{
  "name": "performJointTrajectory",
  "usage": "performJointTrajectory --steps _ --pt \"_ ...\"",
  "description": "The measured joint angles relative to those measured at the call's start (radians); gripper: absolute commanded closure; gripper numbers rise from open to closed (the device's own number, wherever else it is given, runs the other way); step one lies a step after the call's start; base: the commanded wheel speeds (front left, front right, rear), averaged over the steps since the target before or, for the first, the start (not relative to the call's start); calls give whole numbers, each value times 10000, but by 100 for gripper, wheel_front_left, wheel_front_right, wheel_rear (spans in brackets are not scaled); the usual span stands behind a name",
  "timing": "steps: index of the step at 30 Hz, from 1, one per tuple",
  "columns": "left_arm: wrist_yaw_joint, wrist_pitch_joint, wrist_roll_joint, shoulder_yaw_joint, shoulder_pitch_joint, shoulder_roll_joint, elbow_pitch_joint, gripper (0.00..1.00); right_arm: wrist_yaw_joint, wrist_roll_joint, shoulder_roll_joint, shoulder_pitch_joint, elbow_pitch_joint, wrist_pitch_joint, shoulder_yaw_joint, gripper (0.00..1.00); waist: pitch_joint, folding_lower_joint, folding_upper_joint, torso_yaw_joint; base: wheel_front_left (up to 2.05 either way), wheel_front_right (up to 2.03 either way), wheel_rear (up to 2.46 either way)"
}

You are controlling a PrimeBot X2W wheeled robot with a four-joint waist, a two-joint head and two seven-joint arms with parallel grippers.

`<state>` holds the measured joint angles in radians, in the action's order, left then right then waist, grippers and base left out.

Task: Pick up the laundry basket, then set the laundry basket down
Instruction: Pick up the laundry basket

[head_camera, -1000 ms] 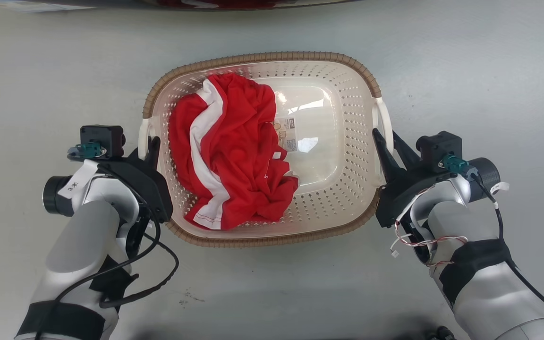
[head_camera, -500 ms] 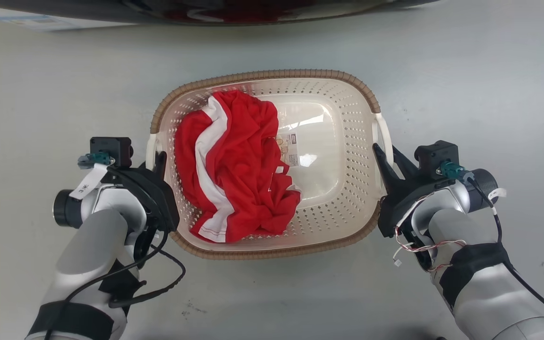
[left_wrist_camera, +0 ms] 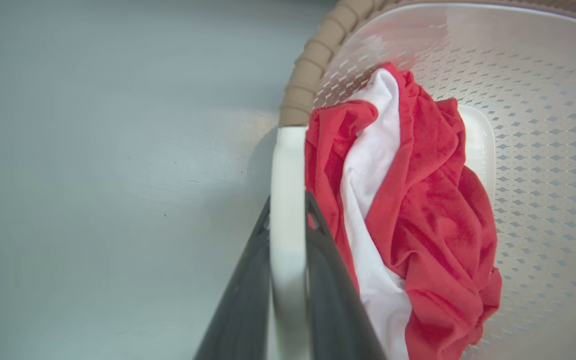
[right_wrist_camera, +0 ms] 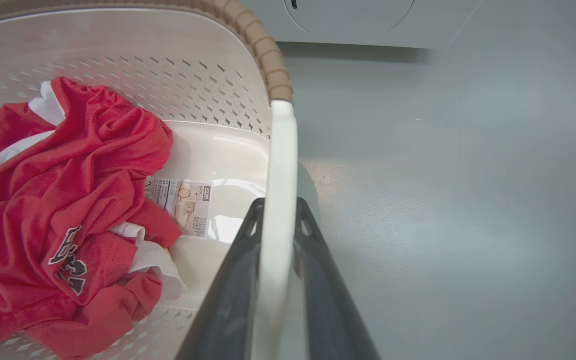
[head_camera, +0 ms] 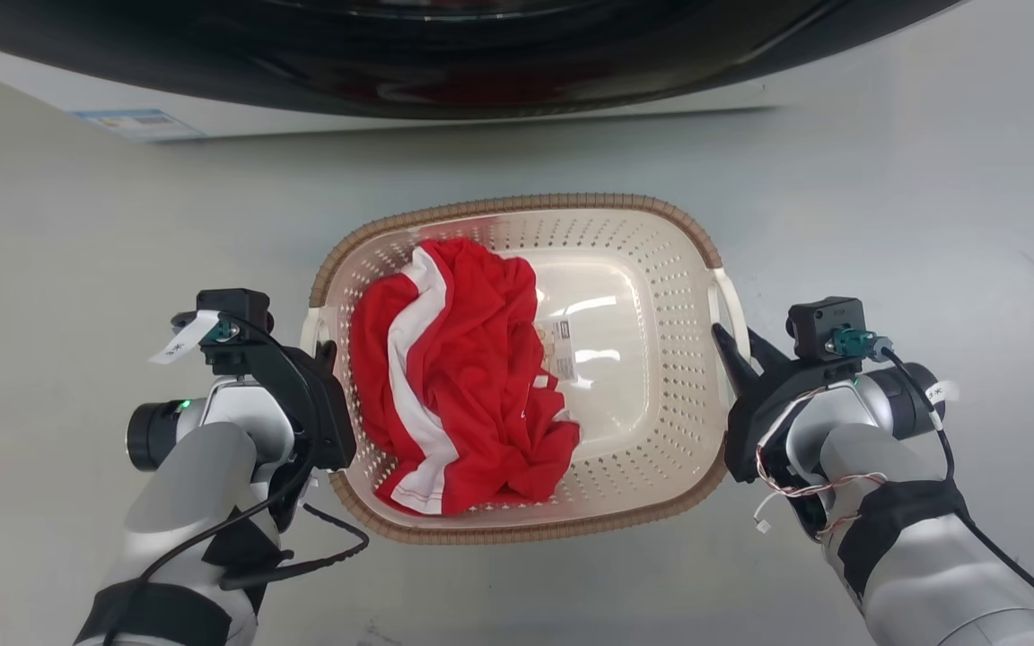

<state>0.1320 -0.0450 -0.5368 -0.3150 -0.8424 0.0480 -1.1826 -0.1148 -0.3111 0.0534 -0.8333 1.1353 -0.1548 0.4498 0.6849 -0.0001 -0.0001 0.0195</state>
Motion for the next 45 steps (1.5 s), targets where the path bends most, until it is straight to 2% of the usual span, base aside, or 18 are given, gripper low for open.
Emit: performJointTrajectory --steps 9,20,31,45 --pt "2 -803 -360 -107 81 -134 -360 100 -94 -288 -77 37 671 598 21 100 -1106 1 0 67 0 0 0" --pt "2 -2320 -1024 -146 412 -176 -619 100 -190 -819 -176 294 1080 1509 31 100 -2597 0 0 144 0 0 0" --pt "0 -3730 -1576 -188 689 -111 -723 100 -190 -1513 -167 857 826 2382 514 100 -4029 0 0 220 0 0 0" --pt "-12 -4658 -1994 -226 858 77 -800 100 -188 -2725 -151 1370 412 3626 995 100 -5539 0 0 187 0 0 0"
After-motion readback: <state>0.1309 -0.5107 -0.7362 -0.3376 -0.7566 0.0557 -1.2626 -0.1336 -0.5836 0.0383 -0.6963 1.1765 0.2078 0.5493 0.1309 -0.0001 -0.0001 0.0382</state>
